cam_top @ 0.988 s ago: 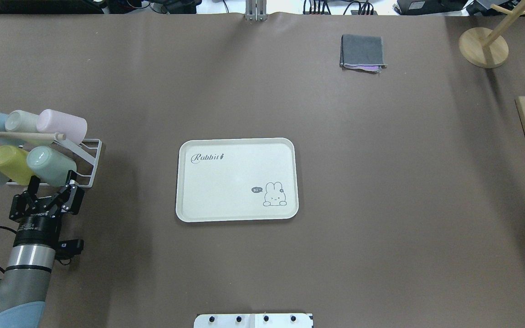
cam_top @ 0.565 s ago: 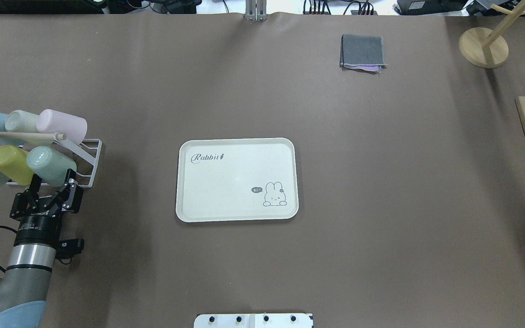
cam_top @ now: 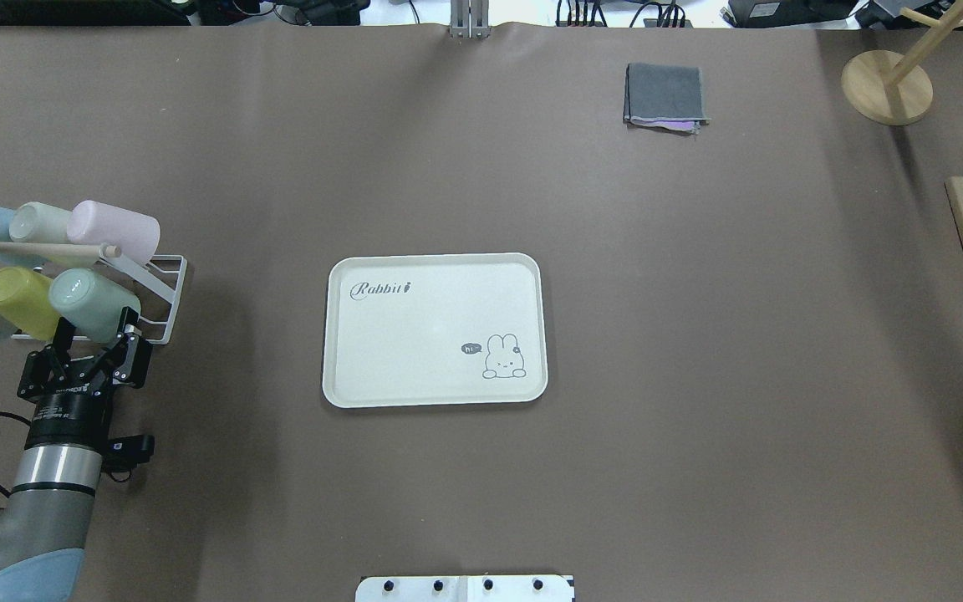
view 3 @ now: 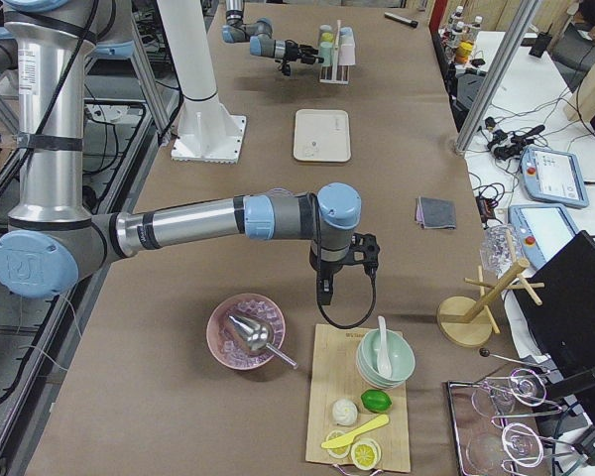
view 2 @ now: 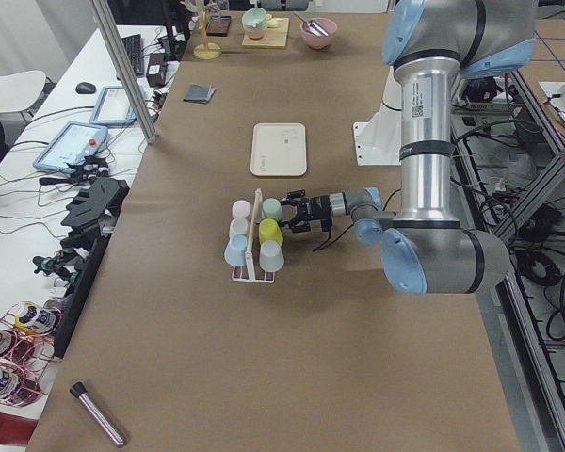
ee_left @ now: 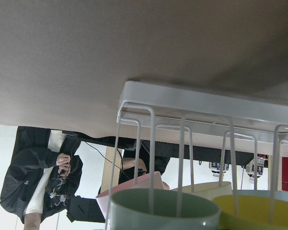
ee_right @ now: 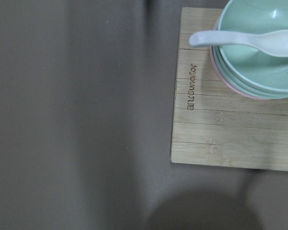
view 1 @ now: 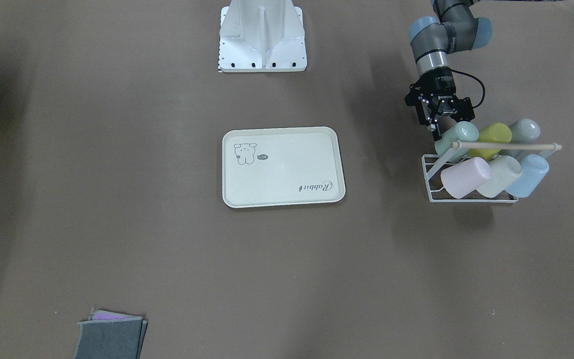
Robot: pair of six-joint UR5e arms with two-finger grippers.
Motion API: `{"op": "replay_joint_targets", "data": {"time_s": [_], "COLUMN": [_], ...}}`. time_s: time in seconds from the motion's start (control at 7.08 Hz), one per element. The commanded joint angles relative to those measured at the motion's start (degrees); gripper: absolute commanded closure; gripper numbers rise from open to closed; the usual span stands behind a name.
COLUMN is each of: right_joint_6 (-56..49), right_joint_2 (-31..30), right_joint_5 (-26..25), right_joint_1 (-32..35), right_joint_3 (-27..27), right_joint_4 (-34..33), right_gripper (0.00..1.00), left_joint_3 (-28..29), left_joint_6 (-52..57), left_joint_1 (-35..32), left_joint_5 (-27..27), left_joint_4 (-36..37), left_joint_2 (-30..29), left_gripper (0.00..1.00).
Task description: Pick up and place green cup on tray
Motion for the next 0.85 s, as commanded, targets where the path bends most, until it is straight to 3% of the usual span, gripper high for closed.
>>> {"op": "replay_joint_targets", "data": {"time_s": [0.0, 0.42, 0.71], "right_joint_6": [-1.1, -1.0, -1.0], "right_joint_2": [-0.5, -1.1, -1.3], "right_joint_5": [0.3, 0.3, 0.4], "right_joint_1": [0.2, 0.2, 0.4], "right_joint_3": [0.1, -0.2, 0.0], "right_joint_4": [0.0, -0.1, -0.1], "right_gripper": [0.00, 0.00, 0.00], "left_joint_3": [0.3, 0.6, 0.7], "left_joint_6": [-0.1, -0.1, -0.1], "left_joint_1": [-0.2, -0.7, -0.9], "left_joint_5": [0.0, 0.0, 0.0], "left_joint_4": [0.0, 0.0, 0.0], "left_joint_2": [0.0, -0.2, -0.3], "left_gripper": [0.06, 0.05, 0.11]}}
